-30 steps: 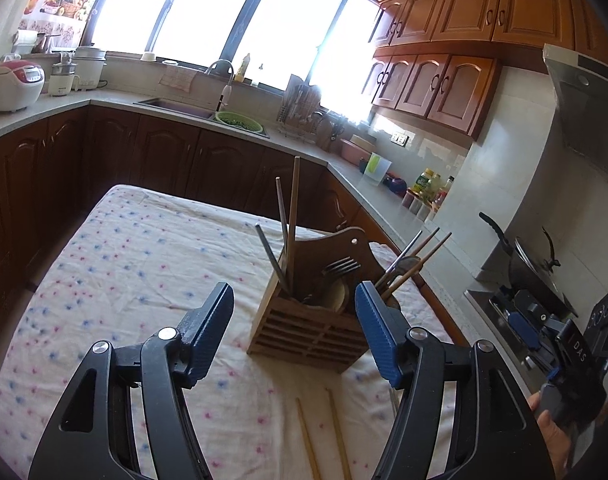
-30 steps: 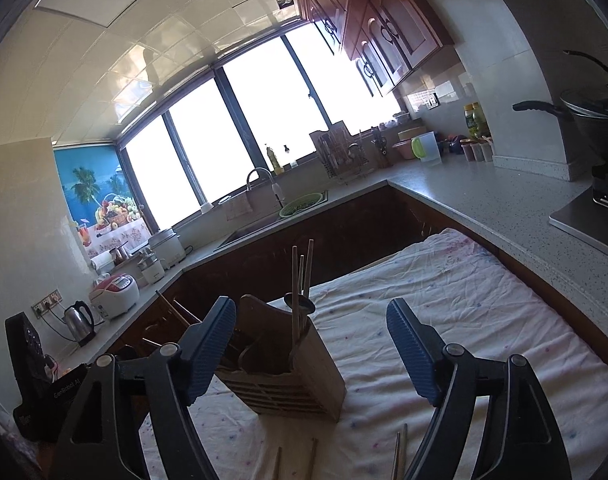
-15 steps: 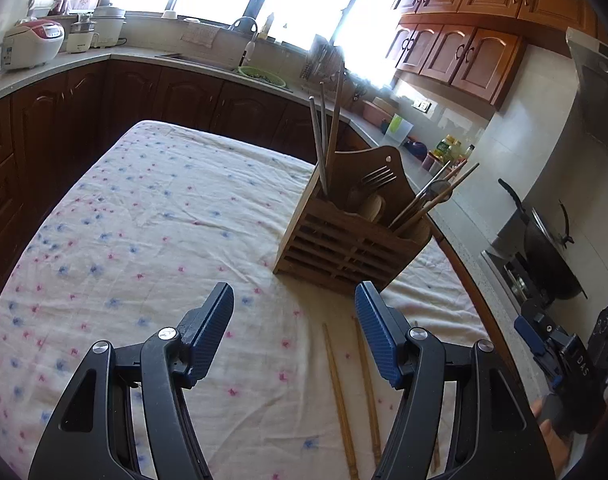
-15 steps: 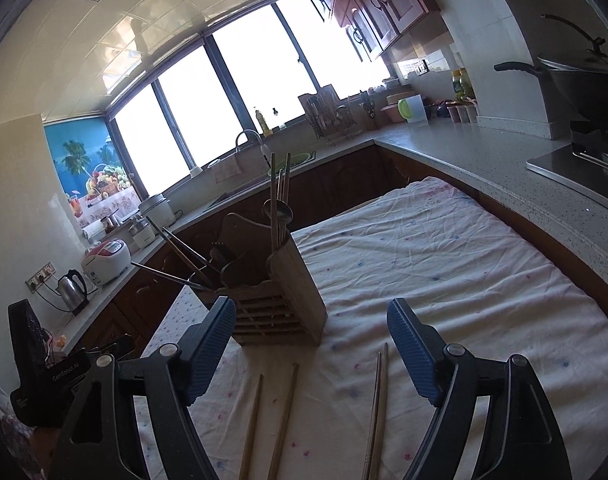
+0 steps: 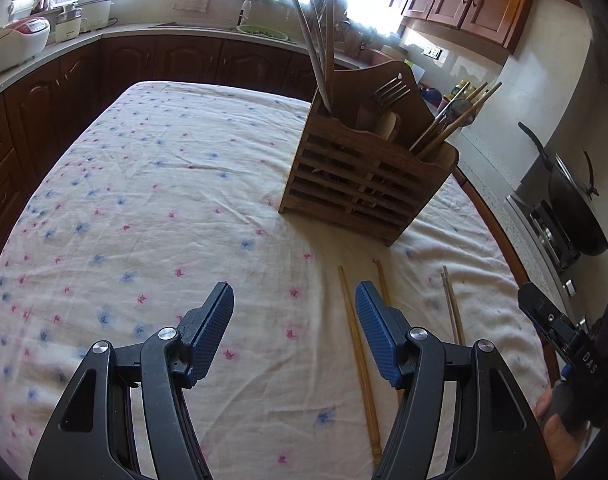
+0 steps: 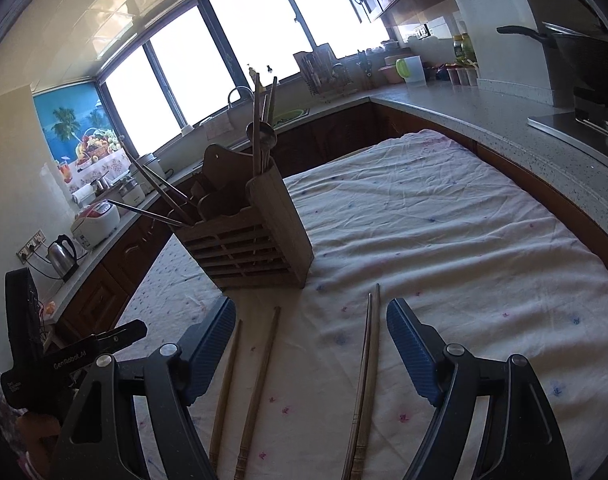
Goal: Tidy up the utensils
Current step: 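Move both open tools back down to the remaining chopsticks, then grasp a wooden chopstick with the left tool while the right tool grasps another wooden chopstick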
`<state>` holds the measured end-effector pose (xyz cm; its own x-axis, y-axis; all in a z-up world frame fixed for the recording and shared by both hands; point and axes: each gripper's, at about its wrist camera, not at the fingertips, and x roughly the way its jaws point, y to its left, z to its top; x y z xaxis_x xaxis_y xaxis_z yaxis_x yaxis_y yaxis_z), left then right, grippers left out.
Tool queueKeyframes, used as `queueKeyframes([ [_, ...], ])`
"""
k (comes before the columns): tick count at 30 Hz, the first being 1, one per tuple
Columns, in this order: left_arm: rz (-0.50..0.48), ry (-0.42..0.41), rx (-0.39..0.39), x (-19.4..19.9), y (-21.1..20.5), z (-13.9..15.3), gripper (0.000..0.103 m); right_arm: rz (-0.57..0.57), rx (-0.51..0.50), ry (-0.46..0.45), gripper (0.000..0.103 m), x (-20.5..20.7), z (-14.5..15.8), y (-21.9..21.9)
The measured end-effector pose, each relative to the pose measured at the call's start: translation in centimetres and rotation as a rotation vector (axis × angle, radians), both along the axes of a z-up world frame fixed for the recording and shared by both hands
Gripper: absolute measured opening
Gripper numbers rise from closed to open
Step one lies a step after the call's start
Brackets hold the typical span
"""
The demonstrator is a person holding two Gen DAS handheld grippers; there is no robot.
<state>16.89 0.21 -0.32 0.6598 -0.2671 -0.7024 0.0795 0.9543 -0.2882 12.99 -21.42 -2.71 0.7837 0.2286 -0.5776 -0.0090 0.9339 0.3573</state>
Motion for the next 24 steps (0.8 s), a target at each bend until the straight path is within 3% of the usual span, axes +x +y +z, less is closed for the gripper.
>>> queueKeyframes([
  [5, -0.016, 0.038, 0.024, 0.8, -0.9, -0.9, 0.064, 0.017, -0.009, 0.042, 0.074, 0.7, -1.1, 0.3],
  [10, -0.041, 0.08, 0.04, 1.8, -2.2, -2.0, 0.064, 0.048, -0.018, 0.085, 0.055, 1.7, -2.1, 1.2],
  [15, -0.071, 0.105, 0.046, 3.1, -3.8, -2.7, 0.064, 0.08, -0.03, 0.128, 0.044, 3.1, -3.3, 2.3],
  [21, -0.151, 0.176, 0.105, 4.8, -6.9, -4.9, 0.042, 0.052, -0.005, 0.146, 0.038, 3.7, -3.7, 1.7],
  [24, -0.179, 0.133, 0.188, 4.1, -7.8, -5.0, 0.031, 0.05, 0.004, 0.151, 0.038, 3.9, -3.8, 1.4],
])
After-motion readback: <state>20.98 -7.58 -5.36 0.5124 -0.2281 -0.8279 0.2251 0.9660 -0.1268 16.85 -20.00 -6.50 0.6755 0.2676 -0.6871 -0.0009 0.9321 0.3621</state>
